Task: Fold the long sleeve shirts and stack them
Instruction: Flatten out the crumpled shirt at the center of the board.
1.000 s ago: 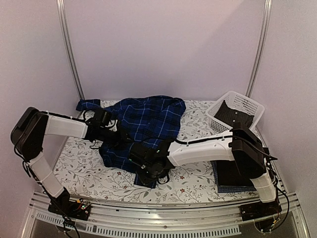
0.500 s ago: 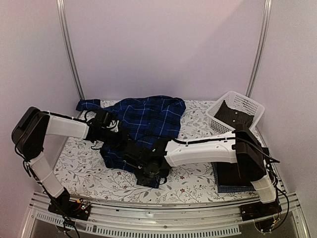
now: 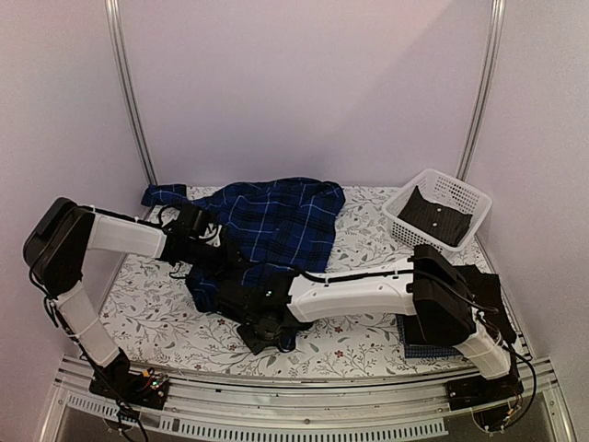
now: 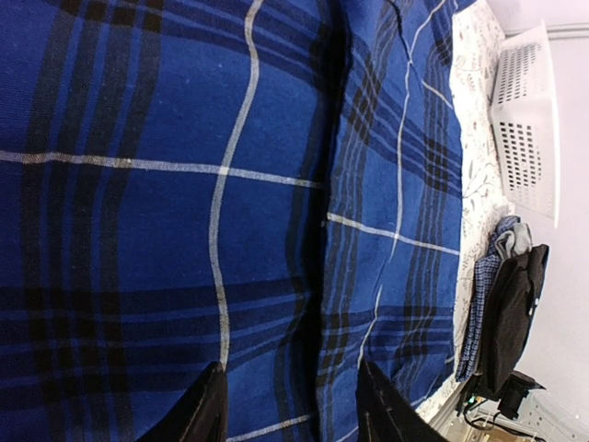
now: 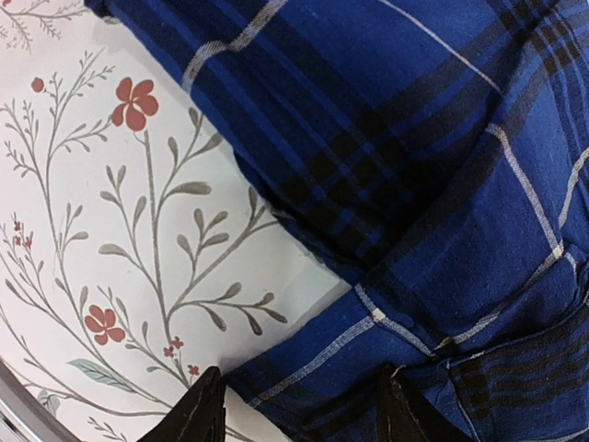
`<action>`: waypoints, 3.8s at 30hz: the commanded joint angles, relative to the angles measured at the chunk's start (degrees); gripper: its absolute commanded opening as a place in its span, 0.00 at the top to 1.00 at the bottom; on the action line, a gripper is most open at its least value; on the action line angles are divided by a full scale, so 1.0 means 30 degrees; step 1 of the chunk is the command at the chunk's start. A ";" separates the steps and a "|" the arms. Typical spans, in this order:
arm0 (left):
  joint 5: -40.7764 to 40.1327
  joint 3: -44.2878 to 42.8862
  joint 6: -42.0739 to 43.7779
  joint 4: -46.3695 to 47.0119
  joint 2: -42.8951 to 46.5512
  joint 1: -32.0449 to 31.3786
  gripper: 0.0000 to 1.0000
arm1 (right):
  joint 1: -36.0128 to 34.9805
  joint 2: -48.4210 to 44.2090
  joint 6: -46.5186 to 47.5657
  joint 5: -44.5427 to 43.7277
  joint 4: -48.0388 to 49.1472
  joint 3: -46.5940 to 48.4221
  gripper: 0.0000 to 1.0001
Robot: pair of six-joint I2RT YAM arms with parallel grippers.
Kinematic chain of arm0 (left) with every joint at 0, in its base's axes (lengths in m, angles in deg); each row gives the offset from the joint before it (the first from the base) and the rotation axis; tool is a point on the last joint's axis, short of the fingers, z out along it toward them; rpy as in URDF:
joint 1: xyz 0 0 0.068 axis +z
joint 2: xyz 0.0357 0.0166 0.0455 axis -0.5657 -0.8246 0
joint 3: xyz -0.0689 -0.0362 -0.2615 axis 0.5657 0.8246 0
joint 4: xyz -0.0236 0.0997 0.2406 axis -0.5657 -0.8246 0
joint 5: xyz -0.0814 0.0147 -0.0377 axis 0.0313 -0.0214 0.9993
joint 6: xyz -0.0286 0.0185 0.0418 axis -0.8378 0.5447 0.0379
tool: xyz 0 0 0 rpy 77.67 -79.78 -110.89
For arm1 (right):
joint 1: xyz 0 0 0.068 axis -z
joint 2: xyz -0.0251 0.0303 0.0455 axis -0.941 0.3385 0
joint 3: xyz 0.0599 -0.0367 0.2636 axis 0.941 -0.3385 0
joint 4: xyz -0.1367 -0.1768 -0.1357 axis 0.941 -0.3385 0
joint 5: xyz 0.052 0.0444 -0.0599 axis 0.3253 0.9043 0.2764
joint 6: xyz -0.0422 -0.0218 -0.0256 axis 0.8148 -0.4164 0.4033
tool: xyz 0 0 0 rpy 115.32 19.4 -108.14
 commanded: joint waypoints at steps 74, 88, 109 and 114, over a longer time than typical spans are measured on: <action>-0.1708 0.9054 -0.2784 -0.3047 0.7664 -0.2715 0.54 | 2.0940 -0.3998 0.7974 0.2802 0.5687 0.7392 1.00; -0.2278 0.5520 -0.2115 -0.6173 0.9784 -0.2728 0.53 | 1.5777 -0.3445 0.8985 0.5477 0.4919 0.3352 0.87; -0.2318 -0.2859 0.2008 -0.2609 -0.2016 0.1915 0.55 | 1.5113 -0.3036 0.2779 0.4046 0.7216 -0.5395 0.79; -0.2224 -0.2255 0.2150 -0.2459 -0.2881 0.2954 0.55 | 1.5718 -0.2534 0.2642 0.3754 0.7343 -0.5617 0.79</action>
